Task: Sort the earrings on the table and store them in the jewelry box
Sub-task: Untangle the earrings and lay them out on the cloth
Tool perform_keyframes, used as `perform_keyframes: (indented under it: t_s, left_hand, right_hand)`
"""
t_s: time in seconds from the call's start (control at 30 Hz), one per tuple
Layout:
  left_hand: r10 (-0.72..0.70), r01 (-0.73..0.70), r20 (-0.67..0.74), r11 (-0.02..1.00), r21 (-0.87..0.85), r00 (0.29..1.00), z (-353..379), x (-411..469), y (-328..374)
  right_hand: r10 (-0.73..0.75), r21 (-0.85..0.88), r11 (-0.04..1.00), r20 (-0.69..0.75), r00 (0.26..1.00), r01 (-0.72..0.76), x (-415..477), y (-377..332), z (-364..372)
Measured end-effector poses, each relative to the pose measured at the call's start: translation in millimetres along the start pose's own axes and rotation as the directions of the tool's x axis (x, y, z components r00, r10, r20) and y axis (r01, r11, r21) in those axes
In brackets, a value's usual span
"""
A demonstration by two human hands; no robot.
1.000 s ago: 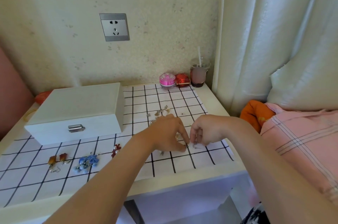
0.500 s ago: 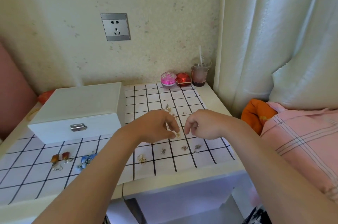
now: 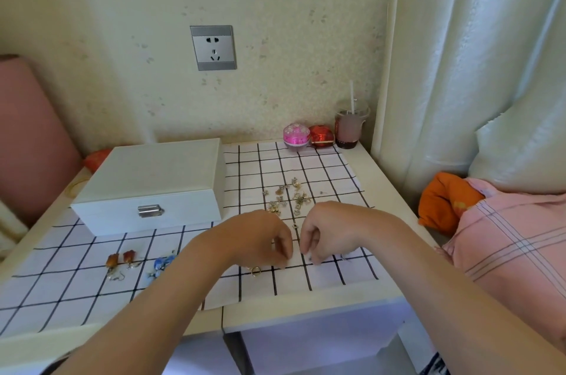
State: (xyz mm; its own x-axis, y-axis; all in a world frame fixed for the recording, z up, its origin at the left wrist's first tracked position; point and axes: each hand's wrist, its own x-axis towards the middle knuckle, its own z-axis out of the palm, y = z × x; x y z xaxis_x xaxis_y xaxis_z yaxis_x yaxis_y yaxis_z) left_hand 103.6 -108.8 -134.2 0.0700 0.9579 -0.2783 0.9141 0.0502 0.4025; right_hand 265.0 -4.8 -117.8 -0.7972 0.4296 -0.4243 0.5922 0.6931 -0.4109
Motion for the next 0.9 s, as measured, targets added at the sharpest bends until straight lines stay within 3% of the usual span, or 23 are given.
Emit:
perform_keyframes:
  t_s: [0.1, 0.23, 0.4, 0.5, 0.6, 0.8, 0.9]
  left_hand:
    - [-0.007, 0.004, -0.057, 0.998, -0.067, 0.998, -12.9, -4.8, -6.7]
    - [-0.003, -0.031, -0.285, 0.993, -0.114, 0.958, -40.0, -4.9, -18.6]
    - [0.012, 0.085, -0.540, 0.984, 0.155, 0.842, -65.3, 7.2, -37.6]
    - [-0.025, 0.231, -0.604, 0.936, 0.267, 0.796, -72.8, 12.5, -57.0]
    - [-0.112, 0.301, -0.602, 0.927, 0.224, 0.791, -71.6, 14.3, -75.9]
    - [-0.062, 0.228, -0.581, 0.949, 0.217, 0.812, -65.8, 23.6, -83.9]
    - [-0.025, 0.163, -0.564, 0.967, 0.195, 0.826, -63.4, 29.3, -76.8]
  right_hand:
    - [-0.037, 0.093, 0.995, -0.063, 0.997, 0.043, 3.9, 3.0, -9.8]
    - [-0.025, 0.151, 0.985, -0.332, 0.943, 0.080, 25.5, 6.9, -21.0]
    - [-0.030, -0.034, 0.999, -0.544, 0.838, 0.013, 67.6, -0.1, -23.8]
    - [-0.054, -0.102, 0.995, -0.557, 0.829, -0.004, 87.9, -9.5, -22.6]
    - [-0.081, -0.169, 0.986, -0.516, 0.853, -0.009, 104.8, -18.0, -21.3]
    - [-0.101, -0.320, 0.946, -0.430, 0.897, -0.047, 126.8, -28.3, -29.2]
    - [-0.083, -0.256, 0.966, -0.461, 0.884, -0.043, 130.3, -27.1, -28.5]
